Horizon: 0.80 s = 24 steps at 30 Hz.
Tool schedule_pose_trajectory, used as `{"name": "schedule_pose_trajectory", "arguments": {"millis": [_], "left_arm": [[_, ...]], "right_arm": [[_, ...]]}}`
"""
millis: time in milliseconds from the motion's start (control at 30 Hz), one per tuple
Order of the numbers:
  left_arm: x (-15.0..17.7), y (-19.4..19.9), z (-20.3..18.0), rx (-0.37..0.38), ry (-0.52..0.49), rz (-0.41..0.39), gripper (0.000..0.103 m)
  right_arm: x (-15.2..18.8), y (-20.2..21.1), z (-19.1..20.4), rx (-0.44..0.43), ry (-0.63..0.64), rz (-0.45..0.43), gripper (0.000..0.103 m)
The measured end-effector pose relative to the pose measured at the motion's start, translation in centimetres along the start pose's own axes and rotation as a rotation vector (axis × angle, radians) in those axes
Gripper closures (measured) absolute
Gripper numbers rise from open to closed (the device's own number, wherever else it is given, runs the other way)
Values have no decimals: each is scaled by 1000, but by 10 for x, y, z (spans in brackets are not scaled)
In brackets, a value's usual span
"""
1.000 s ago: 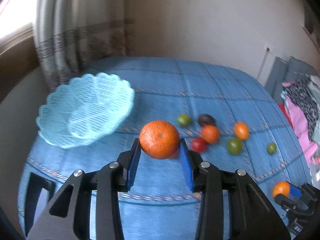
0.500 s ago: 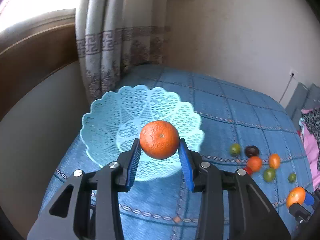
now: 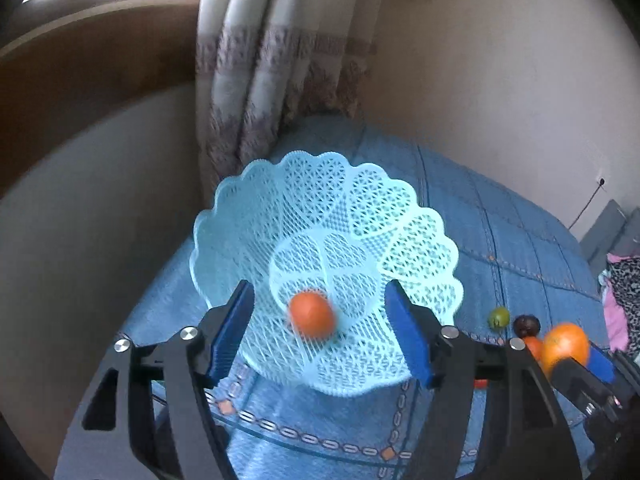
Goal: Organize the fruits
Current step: 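Carry both oranges to the basket while the left gripper opens, dropping its orange in, then lower the held orange into the basket and open the right gripper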
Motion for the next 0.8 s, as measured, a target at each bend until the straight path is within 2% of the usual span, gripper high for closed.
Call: {"name": "schedule_pose_trajectory", "arguments": {"millis": [67, 367, 700, 733, 767, 800], "left_arm": [[-2, 7, 3, -3, 6, -22, 25], [-10, 31, 32, -25, 75, -87, 13], [-14, 39, 50, -38, 149, -102, 4], [-14, 39, 51, -39, 156, -103, 4], [-14, 40, 52, -40, 161, -105, 3], [-14, 41, 52, -39, 164, -105, 3]], "right_arm": [[-6, -10, 8, -3, 6, 5, 65], [-34, -45, 38, -3, 35, 21, 65], [-31, -78, 44, 13, 19, 85, 64], [-30, -78, 43, 14, 13, 88, 60], [-31, -78, 42, 13, 5, 80, 47], [-32, -74, 40, 16, -7, 59, 41]]}}
Point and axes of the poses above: each gripper's, at about its wrist camera, not at the fingertips, and y roughly against the way its jaws point, z to its left, x to its underside, the point moved 3 cm from there along -y, roughly the way its jaws point, and after that the axes turned 9 degrees about -y, right-handed, at the moved point
